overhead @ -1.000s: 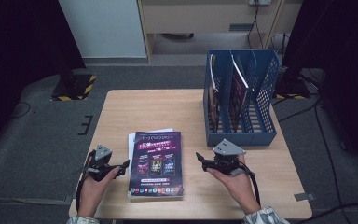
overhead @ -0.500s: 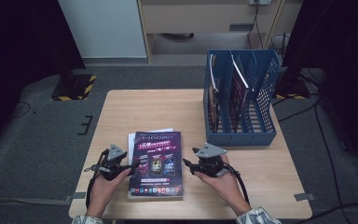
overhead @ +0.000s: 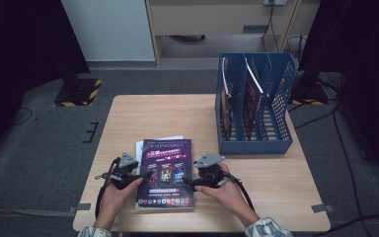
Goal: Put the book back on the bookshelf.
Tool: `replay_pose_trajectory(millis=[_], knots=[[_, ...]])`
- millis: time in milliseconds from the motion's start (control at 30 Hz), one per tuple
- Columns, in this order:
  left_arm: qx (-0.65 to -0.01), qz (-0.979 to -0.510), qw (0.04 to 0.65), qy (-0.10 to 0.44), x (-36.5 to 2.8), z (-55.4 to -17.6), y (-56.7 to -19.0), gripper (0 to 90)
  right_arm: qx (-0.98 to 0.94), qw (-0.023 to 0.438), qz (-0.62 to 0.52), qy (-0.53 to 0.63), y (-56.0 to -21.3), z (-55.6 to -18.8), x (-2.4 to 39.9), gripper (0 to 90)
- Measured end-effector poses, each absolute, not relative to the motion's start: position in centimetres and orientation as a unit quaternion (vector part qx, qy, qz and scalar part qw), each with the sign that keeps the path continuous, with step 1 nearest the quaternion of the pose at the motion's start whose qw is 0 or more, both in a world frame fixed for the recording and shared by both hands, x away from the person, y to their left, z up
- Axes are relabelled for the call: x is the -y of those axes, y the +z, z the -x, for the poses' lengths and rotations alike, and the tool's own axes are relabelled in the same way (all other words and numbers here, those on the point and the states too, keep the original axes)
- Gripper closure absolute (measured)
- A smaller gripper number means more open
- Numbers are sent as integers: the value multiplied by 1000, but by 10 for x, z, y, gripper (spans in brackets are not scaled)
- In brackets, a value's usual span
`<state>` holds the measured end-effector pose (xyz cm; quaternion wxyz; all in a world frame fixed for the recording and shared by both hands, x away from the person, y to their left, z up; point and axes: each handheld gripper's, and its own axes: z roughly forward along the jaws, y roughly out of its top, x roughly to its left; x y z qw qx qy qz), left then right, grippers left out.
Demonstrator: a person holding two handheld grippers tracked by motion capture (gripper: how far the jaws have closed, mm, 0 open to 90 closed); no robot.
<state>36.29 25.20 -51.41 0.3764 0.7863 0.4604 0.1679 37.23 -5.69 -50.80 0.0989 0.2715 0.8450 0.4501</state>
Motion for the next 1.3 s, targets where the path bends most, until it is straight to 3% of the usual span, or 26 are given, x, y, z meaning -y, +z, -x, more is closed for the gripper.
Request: replay_pose_trajectory(millis=[67,167,600,1300], knots=[[-457,-787,379,168,-253,-363,-515,285,-844,75,-280,452,-510,-376,55,183],[-455,-787,382,167,-253,-363,-515,286,-848,79,-286,439,-514,-379,53,151],[-441,-793,386,164,-248,-364,-516,276,-853,50,-303,422,-525,-386,51,100],[-438,-792,391,167,-246,-365,-518,262,-835,-10,-338,435,-535,-399,51,95]])
